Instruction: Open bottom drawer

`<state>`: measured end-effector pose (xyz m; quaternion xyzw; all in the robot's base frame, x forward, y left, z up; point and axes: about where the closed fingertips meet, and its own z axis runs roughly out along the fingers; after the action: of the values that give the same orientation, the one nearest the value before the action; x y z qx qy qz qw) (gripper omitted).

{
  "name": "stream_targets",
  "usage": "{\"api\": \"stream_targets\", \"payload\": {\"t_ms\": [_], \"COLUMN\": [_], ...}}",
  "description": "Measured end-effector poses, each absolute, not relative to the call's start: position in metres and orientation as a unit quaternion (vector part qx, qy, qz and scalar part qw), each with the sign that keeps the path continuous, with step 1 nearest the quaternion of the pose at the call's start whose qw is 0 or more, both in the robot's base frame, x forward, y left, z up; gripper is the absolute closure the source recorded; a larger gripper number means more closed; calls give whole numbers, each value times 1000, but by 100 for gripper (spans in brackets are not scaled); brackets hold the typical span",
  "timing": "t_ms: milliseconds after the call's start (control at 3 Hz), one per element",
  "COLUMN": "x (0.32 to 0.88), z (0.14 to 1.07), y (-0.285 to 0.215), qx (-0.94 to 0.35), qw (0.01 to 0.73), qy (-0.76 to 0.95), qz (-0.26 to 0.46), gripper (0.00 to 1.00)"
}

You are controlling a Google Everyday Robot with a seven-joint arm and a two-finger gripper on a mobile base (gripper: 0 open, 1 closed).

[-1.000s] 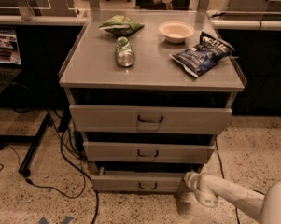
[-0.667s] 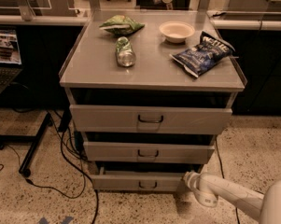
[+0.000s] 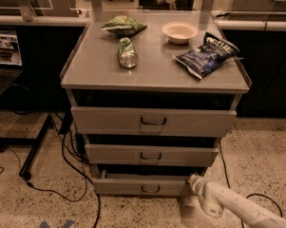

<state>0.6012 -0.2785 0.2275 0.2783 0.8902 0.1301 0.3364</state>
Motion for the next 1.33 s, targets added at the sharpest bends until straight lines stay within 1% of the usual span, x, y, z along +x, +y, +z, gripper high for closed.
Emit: {"api": "stream_targets", "payload": {"t_ms": [333, 667, 1333], "x": [609, 627, 629], "z": [238, 227, 220], "y": [-279, -274, -270], "qx": [286, 297, 294], "qw": [357, 352, 344], "qy": [879, 878, 884], "qz": [136, 129, 122], "gripper": [100, 100, 100]}}
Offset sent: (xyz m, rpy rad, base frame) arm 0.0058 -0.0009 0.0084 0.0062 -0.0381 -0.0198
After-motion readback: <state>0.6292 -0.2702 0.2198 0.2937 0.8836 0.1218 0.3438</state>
